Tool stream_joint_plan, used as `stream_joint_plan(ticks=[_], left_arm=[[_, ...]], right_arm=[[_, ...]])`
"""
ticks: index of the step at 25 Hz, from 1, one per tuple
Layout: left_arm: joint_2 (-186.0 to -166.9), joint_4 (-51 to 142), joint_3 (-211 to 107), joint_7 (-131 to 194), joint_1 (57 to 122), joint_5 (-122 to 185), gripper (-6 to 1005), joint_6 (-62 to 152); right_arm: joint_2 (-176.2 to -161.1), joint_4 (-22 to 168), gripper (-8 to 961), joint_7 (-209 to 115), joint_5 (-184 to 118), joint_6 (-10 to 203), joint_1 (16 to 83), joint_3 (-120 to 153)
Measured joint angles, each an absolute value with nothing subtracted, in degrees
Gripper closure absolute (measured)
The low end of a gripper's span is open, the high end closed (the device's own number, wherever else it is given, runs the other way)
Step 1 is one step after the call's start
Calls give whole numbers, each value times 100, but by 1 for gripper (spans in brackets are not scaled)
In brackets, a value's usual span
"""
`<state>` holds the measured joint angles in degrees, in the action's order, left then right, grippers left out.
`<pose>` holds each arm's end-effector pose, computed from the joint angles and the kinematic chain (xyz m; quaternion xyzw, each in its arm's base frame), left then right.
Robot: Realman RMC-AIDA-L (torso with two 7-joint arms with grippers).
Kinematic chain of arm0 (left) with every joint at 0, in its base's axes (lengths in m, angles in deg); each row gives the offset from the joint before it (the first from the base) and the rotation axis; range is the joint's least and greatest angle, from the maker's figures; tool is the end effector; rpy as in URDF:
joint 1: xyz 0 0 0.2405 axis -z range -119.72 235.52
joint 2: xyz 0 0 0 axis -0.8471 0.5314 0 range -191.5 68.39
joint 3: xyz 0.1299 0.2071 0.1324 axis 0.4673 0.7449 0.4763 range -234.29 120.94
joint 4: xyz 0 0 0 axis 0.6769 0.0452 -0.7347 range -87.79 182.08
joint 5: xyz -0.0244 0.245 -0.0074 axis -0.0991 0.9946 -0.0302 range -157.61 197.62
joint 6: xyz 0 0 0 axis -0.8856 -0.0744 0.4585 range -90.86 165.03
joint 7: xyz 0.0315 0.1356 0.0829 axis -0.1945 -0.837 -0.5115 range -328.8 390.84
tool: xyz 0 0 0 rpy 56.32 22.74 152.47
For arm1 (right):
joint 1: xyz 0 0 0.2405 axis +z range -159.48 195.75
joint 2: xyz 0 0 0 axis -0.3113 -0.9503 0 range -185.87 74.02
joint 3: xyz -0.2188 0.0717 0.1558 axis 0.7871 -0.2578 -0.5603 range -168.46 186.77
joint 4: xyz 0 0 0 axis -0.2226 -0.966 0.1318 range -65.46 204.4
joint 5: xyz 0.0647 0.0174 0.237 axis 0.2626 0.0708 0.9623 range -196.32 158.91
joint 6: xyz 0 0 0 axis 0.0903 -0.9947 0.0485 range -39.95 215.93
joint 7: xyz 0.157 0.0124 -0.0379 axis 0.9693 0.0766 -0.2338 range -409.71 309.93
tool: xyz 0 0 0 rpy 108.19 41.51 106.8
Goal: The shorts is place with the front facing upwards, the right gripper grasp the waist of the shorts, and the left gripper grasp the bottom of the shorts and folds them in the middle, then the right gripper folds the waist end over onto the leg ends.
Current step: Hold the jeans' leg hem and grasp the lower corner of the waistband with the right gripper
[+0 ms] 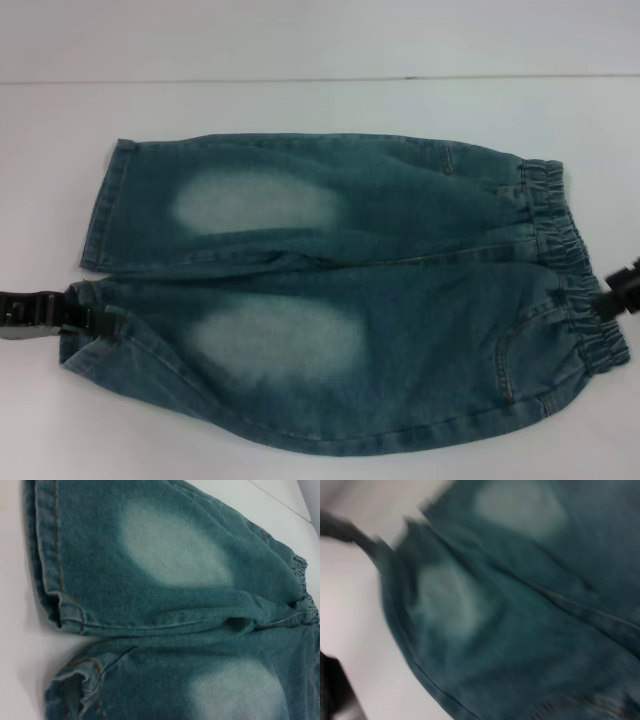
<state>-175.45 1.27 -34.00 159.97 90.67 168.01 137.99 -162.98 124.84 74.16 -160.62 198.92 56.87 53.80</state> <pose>-0.3569 0.3502 0.0495 -0.7802 -0.6158 -0.0845 0.0702 0.2795 0.3881 0.0955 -0.9050 0.4189 -0.0666 0.0325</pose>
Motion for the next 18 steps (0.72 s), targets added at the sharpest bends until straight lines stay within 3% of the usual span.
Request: stream_joint_plan(ticks=[8, 15, 18], left_arm=[[-17548, 134, -3400, 16000, 9088, 16801, 972, 13813], [-17570, 136, -3372, 16003, 9094, 16802, 973, 13845], [-17596, 136, -3338, 16004, 9113, 16801, 973, 13867]], right_arm=[[-16453, 12280, 319, 7299, -17236, 19605, 6056, 6027], [-16857, 12205, 320, 7345, -18459, 19257, 6233, 6224], [-16953, 12189, 320, 7346, -18627, 19177, 6244, 6284]])
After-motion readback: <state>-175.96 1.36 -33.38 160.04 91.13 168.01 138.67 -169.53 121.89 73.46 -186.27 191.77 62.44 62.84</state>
